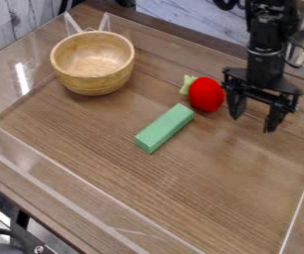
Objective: Move the red fruit to the right
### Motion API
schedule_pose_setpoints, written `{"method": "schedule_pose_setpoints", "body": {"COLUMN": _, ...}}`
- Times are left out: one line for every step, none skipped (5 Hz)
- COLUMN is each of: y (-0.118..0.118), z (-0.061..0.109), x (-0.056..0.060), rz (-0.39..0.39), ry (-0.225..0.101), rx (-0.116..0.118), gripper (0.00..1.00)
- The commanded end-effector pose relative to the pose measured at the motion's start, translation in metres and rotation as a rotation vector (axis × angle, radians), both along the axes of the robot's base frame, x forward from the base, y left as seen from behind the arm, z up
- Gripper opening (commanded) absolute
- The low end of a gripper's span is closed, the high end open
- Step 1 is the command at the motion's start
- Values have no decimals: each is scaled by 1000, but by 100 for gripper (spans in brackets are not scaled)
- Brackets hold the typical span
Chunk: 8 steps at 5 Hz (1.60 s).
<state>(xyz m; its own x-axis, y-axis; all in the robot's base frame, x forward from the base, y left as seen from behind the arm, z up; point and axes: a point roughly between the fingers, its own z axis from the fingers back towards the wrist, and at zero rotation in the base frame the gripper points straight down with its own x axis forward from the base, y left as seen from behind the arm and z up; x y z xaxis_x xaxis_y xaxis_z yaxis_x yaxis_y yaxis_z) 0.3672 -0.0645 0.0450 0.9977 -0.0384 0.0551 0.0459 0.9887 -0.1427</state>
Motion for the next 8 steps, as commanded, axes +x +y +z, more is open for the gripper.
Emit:
{"method": "schedule_pose_setpoints", "body": {"y": 22, "z": 20, "x": 12, "rz": 93, "ry": -72, "rx": -9, "gripper": 100}}
{"method": "schedule_pose_setpoints", "body": {"y": 39, "z": 16, "x": 8, "rz": 206, "ry": -71, "rx": -3, "gripper": 100}}
{"method": "schedule_pose_setpoints", "body": {"y": 57, "z": 15, "x": 9, "rz": 317, "ry": -76, "rx": 1, "gripper": 100}}
{"method": "schedule_pose_setpoints", "body": {"y": 62, "z": 16, "x": 9, "rz": 380, "ry": -78, "rx": 2, "gripper": 100}}
{"method": "schedule_pose_setpoints", "body": {"y": 64, "z": 17, "x": 5, "rz": 411, "ry": -77, "rx": 5, "gripper": 0}}
{"method": "schedule_pose_setpoints", "body": {"y": 69, "z": 22, "x": 6, "rz": 402, "ry": -77, "rx": 4, "gripper": 0}}
{"method": "schedule_pose_setpoints", "body": {"y": 66, "z": 34, "x": 8, "rz": 397, "ry": -88, "rx": -14, "gripper": 0}}
{"method": "schedule_pose_setpoints", "body": {"y": 53, "z": 43, "x": 12, "rz": 389, "ry": -97, "rx": -25, "gripper": 0}}
